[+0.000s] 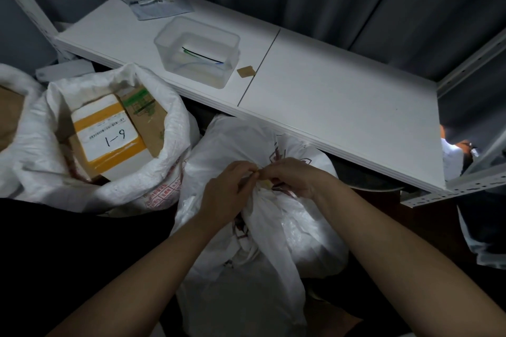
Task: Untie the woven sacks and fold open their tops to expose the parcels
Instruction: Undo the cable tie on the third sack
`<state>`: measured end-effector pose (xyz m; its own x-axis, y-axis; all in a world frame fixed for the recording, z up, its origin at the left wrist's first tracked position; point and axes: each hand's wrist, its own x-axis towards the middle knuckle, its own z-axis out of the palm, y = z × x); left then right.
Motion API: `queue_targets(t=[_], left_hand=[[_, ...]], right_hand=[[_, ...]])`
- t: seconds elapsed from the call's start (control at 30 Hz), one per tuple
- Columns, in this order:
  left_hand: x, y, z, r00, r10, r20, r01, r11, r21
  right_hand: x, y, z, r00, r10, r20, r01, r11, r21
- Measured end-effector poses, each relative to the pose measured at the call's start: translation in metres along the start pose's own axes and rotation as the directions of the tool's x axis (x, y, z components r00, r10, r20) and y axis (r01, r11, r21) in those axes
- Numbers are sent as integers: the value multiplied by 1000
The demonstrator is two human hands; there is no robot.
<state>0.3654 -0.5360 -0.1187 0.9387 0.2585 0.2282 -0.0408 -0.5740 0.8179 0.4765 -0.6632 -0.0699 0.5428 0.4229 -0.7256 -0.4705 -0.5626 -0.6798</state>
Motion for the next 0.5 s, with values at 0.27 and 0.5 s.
queue_targets(t=[0.27,0.5], left_hand=[[3,-7,-7,998,-26,65,22,998,63],[7,-7,-8,992,-86,93,68,982,176]], right_hand=[[-1,5,-2,999,-38,19,38,999,25],[-9,5,-7,997,-74,29,67,980,186]])
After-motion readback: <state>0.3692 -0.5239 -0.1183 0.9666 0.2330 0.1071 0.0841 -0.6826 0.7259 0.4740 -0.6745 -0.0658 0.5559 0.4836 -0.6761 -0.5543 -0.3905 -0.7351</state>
